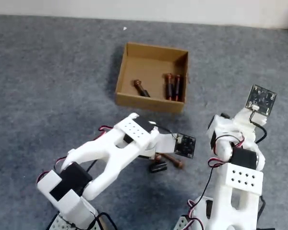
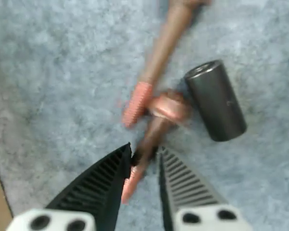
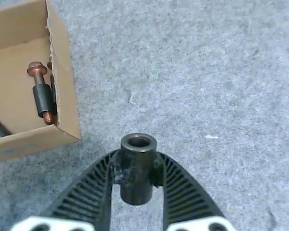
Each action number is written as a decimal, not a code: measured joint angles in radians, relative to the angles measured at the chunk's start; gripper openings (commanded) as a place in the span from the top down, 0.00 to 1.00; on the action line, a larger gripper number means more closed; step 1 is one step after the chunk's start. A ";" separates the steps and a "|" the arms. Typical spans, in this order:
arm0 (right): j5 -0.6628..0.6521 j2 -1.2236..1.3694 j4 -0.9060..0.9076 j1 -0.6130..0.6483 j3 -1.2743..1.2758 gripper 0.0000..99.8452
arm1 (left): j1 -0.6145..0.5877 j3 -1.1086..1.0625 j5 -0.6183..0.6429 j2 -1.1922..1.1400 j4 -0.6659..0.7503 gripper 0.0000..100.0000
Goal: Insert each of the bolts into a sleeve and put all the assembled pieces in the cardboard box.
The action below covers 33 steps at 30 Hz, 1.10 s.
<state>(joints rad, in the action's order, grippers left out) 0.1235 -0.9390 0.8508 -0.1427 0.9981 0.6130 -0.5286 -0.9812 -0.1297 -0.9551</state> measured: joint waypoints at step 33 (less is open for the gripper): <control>0.000 0.000 -0.005 0.000 0.021 0.99 | -0.169 0.025 0.080 -0.005 -0.199 0.88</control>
<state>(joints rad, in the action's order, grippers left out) 0.1235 -0.9390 0.8462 -0.1427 1.0196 0.4442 -0.5040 -0.9014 -0.1343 -1.1546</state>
